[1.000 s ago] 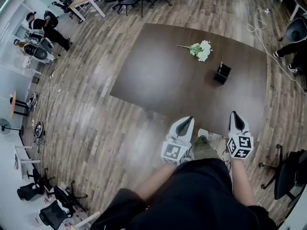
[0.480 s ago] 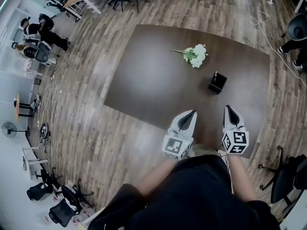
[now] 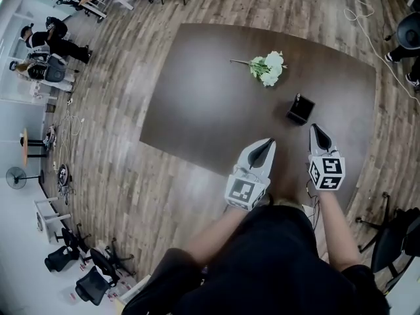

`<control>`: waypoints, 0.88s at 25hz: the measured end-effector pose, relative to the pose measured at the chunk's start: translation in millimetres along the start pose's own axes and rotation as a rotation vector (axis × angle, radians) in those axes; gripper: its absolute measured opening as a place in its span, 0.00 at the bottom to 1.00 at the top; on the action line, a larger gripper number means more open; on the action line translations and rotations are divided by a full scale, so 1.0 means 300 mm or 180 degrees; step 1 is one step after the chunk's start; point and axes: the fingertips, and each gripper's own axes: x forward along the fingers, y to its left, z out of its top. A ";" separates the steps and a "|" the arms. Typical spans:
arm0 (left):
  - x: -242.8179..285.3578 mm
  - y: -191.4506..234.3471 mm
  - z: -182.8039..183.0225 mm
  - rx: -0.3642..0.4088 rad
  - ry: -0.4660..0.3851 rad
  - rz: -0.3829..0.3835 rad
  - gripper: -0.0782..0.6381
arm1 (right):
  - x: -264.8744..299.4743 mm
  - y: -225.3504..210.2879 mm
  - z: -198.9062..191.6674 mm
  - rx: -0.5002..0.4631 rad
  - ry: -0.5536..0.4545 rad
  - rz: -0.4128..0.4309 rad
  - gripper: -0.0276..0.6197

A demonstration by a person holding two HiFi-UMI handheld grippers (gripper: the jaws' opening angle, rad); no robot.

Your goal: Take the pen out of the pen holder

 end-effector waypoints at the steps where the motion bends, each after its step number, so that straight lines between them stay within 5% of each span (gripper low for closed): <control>1: 0.003 0.017 -0.006 -0.0024 0.0002 -0.0007 0.11 | 0.032 0.004 -0.006 0.0005 0.0069 0.0023 0.06; 22: 0.120 0.198 -0.026 -0.0304 0.0160 -0.0195 0.11 | 0.457 -0.101 -0.107 -0.0141 0.0805 -0.0028 0.23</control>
